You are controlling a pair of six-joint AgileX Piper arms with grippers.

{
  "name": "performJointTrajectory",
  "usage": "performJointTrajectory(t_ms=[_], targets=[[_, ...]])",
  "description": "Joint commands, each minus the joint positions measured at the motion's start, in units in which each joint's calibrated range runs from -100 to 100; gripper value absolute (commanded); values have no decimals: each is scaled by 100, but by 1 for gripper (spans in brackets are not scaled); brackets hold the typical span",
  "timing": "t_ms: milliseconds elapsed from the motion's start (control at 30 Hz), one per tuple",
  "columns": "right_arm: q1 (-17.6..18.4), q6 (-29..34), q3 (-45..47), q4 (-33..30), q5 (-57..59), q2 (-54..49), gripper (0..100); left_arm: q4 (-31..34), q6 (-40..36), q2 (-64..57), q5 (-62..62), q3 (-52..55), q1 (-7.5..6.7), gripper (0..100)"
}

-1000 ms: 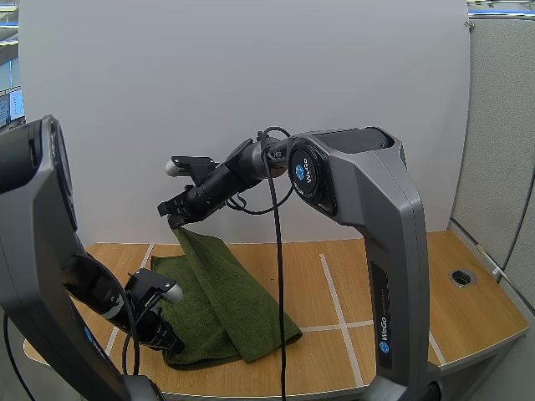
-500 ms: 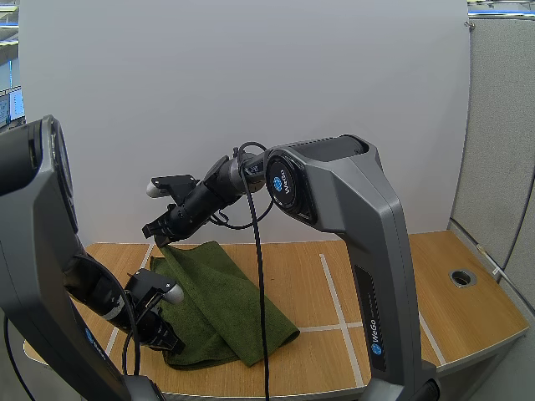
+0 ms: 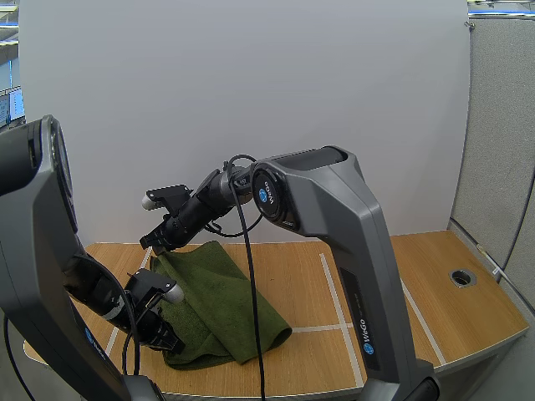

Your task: Fold the towel

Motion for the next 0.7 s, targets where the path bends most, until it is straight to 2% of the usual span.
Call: performJointTrajectory(t_ms=[0,667], targets=[[15,-18,-255,54,35,135,0,126,58,51,-391,108,-22,0],[133,-27,-283,54,-226,459,0,126,58,51,-258,108,-22,0]])
